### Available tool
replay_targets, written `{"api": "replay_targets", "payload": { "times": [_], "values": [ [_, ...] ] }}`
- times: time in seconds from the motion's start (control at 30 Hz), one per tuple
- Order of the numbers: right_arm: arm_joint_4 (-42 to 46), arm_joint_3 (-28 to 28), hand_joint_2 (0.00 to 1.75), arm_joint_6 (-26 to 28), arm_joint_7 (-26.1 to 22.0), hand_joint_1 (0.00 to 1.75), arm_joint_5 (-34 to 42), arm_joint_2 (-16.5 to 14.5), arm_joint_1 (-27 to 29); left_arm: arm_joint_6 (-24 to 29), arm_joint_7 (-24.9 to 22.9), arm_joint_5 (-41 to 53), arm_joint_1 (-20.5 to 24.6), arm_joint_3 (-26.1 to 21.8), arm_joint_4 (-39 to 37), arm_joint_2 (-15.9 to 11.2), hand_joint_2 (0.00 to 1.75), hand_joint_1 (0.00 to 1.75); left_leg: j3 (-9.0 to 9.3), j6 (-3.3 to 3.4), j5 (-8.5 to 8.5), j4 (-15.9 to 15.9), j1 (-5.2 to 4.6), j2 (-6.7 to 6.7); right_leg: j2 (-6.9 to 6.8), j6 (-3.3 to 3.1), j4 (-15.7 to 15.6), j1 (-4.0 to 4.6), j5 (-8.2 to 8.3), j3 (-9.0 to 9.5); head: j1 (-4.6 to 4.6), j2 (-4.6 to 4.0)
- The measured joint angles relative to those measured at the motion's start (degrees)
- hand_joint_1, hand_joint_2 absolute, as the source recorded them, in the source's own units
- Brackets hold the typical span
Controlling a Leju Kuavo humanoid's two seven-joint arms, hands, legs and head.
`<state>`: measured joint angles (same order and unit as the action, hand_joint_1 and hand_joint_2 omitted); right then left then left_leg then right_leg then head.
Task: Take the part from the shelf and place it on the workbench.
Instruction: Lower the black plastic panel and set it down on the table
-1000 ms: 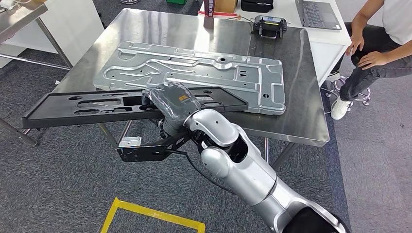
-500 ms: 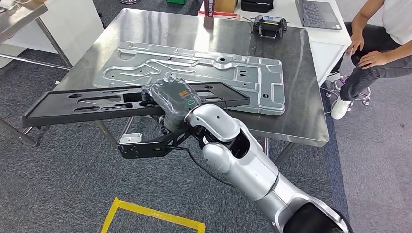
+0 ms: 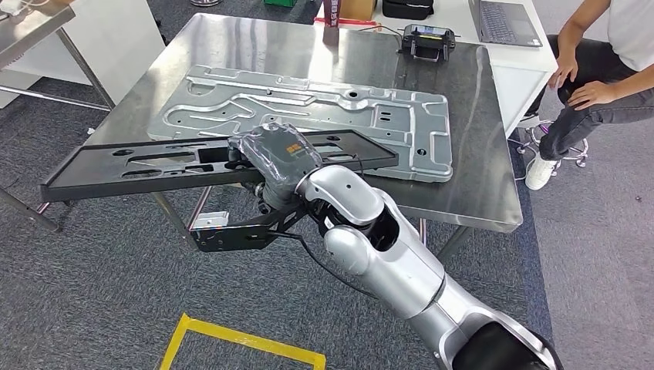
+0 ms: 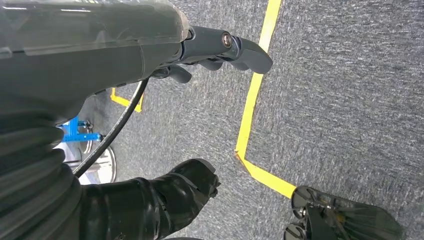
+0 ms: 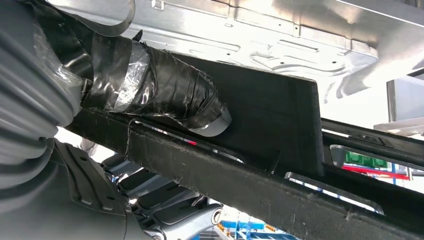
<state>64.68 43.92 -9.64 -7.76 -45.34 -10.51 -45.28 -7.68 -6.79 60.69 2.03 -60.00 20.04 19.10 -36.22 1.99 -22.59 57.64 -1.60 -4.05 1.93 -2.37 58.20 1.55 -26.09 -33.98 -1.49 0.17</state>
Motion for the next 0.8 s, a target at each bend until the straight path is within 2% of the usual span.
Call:
{"api": "replay_targets", "payload": {
  "times": [0.8],
  "values": [
    [2.3,1.0,1.75,0.1,0.3,1.75,0.5,0.9,0.8,0.0,0.0,0.3,0.0,-0.1,0.0,0.0,1.75,0.00,-0.01,0.00,0.00,0.0,0.00,0.00,0.00,0.00,0.0,0.00,0.00,-0.02,0.00,0.00]
  ]
}}
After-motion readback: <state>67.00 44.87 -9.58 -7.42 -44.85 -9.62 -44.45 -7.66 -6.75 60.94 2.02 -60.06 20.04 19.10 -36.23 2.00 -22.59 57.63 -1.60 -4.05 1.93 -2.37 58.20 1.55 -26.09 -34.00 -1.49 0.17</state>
